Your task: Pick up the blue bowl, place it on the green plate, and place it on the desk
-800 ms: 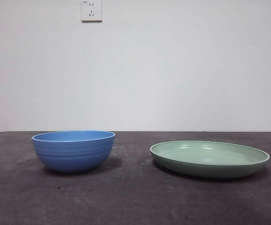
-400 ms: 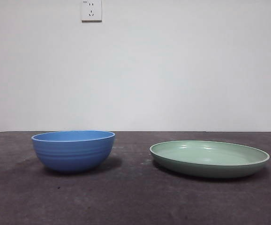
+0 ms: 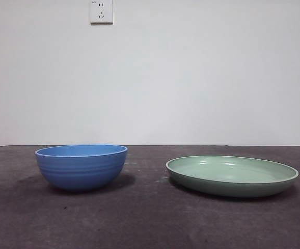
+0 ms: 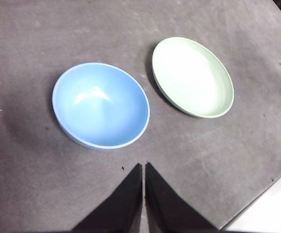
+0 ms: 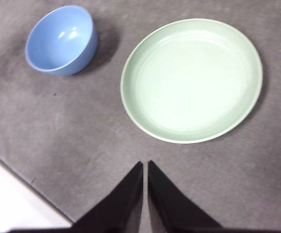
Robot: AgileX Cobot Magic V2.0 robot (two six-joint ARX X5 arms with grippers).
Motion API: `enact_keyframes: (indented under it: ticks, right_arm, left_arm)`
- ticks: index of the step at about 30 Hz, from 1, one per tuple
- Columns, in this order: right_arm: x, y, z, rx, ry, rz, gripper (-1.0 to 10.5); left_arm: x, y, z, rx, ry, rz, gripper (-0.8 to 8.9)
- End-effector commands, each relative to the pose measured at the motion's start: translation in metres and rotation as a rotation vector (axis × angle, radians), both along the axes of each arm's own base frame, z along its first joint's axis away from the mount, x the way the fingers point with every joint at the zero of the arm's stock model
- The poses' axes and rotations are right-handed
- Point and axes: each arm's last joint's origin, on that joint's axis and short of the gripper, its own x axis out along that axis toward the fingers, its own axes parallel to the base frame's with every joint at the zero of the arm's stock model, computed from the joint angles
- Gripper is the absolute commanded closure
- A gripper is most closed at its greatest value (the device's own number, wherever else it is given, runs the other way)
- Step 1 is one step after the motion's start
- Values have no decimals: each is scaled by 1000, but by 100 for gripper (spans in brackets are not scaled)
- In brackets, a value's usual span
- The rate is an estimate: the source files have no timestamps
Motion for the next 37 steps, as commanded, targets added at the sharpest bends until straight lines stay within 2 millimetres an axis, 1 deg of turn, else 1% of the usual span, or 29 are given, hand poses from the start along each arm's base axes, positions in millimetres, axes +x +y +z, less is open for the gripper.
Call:
enact_keyframes:
  ticks: [1, 5, 7, 8, 11, 12, 14, 15, 26, 32, 37]
  right_arm:
    - [1, 2, 6, -6, -34, 29, 938]
    - [1, 2, 6, -6, -34, 31, 937]
    - [1, 2, 6, -6, -34, 31, 920]
    - [1, 2, 6, -4, -32, 29, 876]
    - [1, 2, 6, 7, -21, 15, 669]
    - [1, 2, 6, 7, -21, 14, 622]
    - [1, 2, 6, 7, -21, 14, 606]
    - [1, 2, 6, 7, -21, 14, 606]
    - [1, 2, 6, 7, -20, 14, 606]
    - [1, 2, 6, 7, -21, 14, 606]
    - [1, 2, 6, 7, -21, 14, 606]
  left_arm:
    - [1, -1, 5, 6, -31, -23, 805]
    - [1, -1, 5, 6, -31, -23, 804]
    - [1, -1, 5, 5, -31, -23, 771]
    - [1, -1, 5, 6, -31, -23, 719]
    - [1, -1, 5, 6, -32, -23, 511]
    - [1, -1, 5, 6, -32, -23, 439]
    - [1, -1, 5, 6, -31, -22, 387]
    - [1, -1, 5, 6, -31, -22, 376]
    - [4, -1, 5, -4, -23, -12, 377]
    - [19, -4, 7, -15, 2, 18, 378]
    - [42, -13, 14, 48, 26, 40, 379]
